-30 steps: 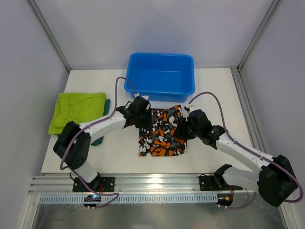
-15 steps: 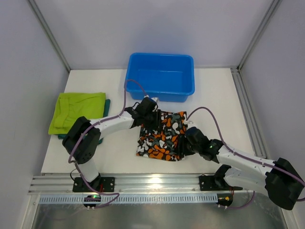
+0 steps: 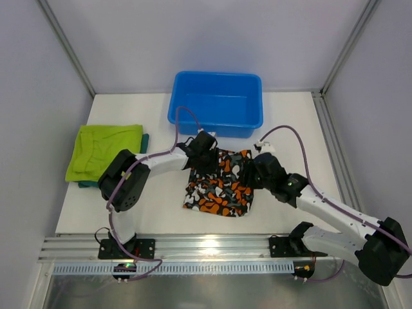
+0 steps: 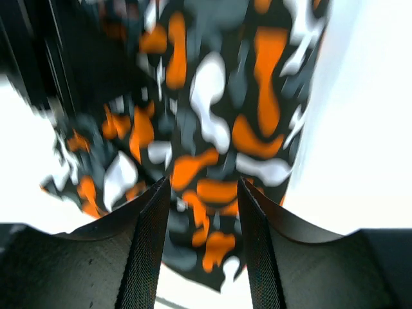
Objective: Fold and stack the shorts
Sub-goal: Smooth out the shorts at the center of the board.
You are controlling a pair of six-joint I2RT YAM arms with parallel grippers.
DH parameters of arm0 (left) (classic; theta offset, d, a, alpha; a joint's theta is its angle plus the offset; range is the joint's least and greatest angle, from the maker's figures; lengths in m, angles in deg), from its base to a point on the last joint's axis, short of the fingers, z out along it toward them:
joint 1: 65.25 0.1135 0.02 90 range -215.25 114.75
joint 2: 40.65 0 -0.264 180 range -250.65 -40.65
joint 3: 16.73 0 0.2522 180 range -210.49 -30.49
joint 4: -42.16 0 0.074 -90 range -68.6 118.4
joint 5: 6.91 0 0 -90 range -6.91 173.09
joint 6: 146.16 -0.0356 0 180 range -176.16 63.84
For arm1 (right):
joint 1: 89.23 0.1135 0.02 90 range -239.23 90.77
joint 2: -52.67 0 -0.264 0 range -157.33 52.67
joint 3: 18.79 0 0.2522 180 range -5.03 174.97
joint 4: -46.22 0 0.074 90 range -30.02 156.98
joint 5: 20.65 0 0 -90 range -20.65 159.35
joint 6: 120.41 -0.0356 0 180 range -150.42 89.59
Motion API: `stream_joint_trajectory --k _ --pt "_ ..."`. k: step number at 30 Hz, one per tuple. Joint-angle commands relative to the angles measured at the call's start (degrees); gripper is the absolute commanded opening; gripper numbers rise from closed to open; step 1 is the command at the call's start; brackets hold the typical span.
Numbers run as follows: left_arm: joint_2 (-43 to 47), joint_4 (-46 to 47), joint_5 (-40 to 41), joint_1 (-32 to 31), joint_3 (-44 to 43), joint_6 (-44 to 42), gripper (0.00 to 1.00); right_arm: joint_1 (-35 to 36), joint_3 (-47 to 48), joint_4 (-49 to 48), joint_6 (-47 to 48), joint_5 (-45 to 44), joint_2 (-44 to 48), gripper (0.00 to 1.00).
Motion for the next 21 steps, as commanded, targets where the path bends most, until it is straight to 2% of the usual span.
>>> stream_joint_trajectory --k 1,4,9,14,17,21 --pt "3.0 1.4 2.4 0.4 -0.4 -1.4 0.42 -4.7 5.8 -1.7 3.8 -3.3 -2.4 0.50" --pt "1.7 0.9 1.9 0.4 -1.1 -1.7 0.42 -7.1 9.0 -3.9 4.8 -6.4 -8.6 0.50" --pt "0.6 1.1 1.8 0.4 -0.7 -1.3 0.42 -9.0 9.9 -10.0 4.6 -5.3 -17.7 0.47" --pt "-0.9 -1.4 4.7 0.4 -1.3 -1.8 0.42 -11.1 10.4 -9.4 3.3 -10.1 -27.0 0.42" --pt "-1.4 -3.4 7.1 0.8 -1.6 -1.5 0.42 -12.6 9.4 -9.8 3.4 -10.1 -29.2 0.40" --pt "0.6 -5.5 5.7 0.8 -2.5 -1.0 0.42 -12.6 9.1 -8.4 4.5 -8.9 -27.5 0.40"
